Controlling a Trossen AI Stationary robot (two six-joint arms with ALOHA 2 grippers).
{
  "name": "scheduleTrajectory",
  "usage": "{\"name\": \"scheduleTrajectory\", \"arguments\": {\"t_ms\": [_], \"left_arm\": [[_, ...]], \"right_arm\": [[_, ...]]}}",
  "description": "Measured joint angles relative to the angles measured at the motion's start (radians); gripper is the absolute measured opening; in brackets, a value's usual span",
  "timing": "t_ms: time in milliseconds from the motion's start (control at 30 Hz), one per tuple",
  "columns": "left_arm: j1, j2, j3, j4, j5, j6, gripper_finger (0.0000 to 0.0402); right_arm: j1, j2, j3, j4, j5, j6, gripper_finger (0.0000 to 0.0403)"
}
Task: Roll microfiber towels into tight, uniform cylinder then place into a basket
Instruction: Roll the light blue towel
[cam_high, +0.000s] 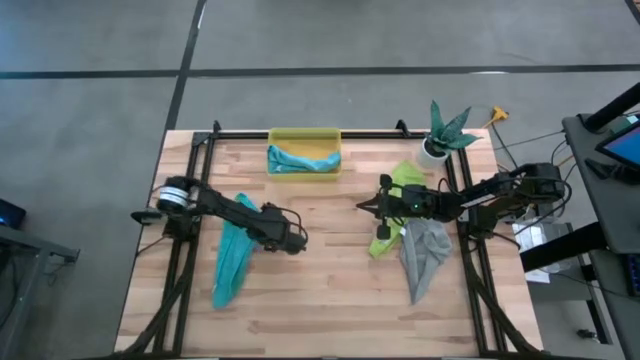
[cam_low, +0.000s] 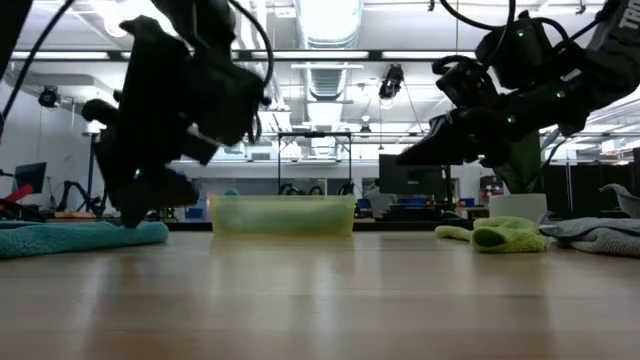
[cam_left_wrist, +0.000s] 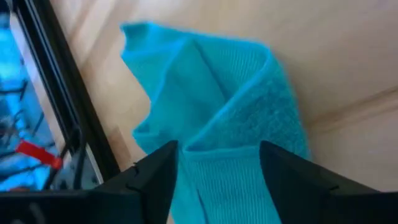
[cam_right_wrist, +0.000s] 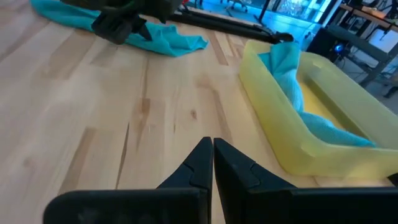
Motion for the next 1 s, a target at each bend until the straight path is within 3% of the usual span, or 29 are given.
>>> {"name": "scheduleTrajectory", "arguments": {"t_ms": [267,567,1000], "left_arm": [[-0.007,0.078,0.007,-0.021,0.028,-0.034,0.0253],[-0.043,-0.010,0.089,0.057,0.042,-0.112,0.0256],[-0.081,0.048,0.079,0.030,-0.003,-0.102,0.0256]], "right_arm": [[0.000,0.000,-0.029,0.002,0.000,-0.019,0.0009],[0.000,0.000,-0.051,0.002,0.000,-0.029,0.0009],[0.000,0.000,-0.103,0.002,0.000,0.056,0.0009]]}}
